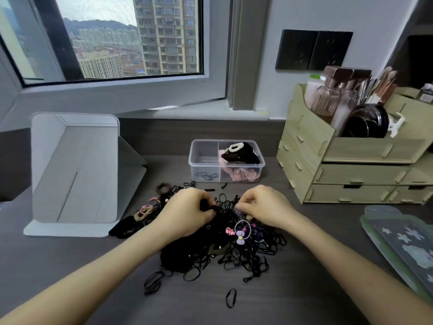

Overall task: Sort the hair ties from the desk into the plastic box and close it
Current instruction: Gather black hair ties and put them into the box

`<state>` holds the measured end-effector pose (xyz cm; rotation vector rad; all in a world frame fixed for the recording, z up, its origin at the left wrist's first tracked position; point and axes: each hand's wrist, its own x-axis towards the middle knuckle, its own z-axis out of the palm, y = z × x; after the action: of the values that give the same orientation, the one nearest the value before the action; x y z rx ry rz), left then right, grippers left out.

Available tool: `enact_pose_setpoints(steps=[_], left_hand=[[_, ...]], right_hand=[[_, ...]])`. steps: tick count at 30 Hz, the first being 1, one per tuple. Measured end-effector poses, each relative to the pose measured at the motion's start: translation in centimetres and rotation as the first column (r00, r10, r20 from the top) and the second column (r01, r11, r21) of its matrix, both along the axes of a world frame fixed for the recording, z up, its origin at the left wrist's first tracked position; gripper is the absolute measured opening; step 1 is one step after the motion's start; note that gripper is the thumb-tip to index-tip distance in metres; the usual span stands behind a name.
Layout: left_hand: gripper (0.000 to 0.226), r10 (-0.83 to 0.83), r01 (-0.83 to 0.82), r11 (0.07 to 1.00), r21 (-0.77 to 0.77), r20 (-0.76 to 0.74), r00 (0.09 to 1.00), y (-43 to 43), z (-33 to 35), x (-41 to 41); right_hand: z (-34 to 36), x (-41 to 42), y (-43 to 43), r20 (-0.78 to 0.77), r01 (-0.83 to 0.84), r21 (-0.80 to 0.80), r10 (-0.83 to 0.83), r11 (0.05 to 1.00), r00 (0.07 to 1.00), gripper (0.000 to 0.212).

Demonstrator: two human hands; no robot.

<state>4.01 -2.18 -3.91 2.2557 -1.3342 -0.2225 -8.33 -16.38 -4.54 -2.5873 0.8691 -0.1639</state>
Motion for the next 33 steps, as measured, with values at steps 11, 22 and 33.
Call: enact_pose_setpoints(steps=[11,22,33], left_hand=[[0.033,0.064,-0.081,0.996,-0.041,-0.318,0.946,-1.3,2.6,3.3],[0.035,0.038,-0.108,0.986,-0.128,-0.454,0.89,-2.2,2.8,5.0],[0.029,-0.003,-0.081,0.983,-0.163,-0.461,0.887,-3.0,4.0,5.6]], right_hand=[[0.5,2.7,-0.5,-0.147,-0.216,-0.116,0.198,0.969,0.969,0.012],[-0.1,2.5,0.4,-0.143,-0.328,-0.326,0.297,0.886,0.944,0.02],[3.9,0.3,-2.3,0.207,-0.089,0.275,0.031,0.957,0.978,0.016]])
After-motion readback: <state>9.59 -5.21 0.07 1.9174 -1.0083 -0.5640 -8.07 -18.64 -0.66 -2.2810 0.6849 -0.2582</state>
